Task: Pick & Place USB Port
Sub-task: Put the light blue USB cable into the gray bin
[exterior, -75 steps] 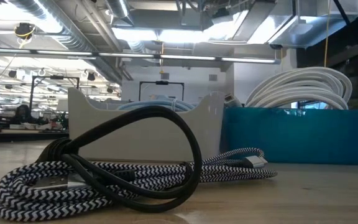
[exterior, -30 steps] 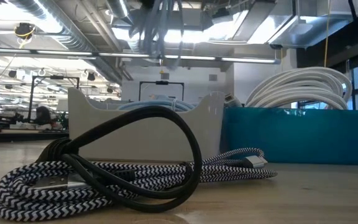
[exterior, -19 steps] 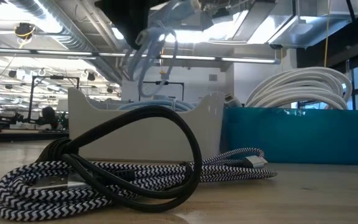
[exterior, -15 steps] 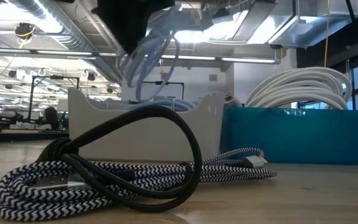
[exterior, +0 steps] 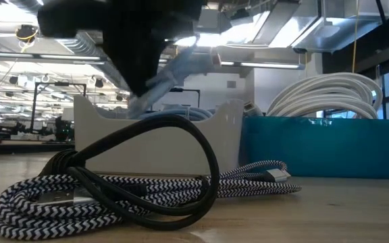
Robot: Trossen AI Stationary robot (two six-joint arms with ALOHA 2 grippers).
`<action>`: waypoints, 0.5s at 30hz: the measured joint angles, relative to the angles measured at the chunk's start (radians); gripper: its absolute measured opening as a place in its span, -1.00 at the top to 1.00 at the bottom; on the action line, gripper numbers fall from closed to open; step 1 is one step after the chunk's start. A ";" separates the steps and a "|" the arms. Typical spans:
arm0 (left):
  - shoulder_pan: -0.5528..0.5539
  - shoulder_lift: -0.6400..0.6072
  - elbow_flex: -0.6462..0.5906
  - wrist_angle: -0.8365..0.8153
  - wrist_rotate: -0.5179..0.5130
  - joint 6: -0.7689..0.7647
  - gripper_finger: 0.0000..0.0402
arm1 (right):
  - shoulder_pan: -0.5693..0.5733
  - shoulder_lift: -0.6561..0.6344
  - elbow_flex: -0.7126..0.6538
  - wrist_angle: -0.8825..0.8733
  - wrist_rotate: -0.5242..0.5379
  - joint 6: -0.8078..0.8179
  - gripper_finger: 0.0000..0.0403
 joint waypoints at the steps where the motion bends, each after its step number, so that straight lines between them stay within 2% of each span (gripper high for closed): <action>1: 0.001 0.012 0.000 0.000 0.003 0.005 0.86 | 0.000 0.000 0.000 0.000 -0.011 0.000 0.14; 7: 0.014 0.056 0.000 0.000 -0.047 0.026 0.80 | 0.005 0.000 0.000 0.000 -0.025 0.019 0.14; 15: 0.024 0.057 0.000 -0.005 -0.061 0.002 0.16 | 0.005 0.000 0.000 0.000 -0.025 0.021 0.14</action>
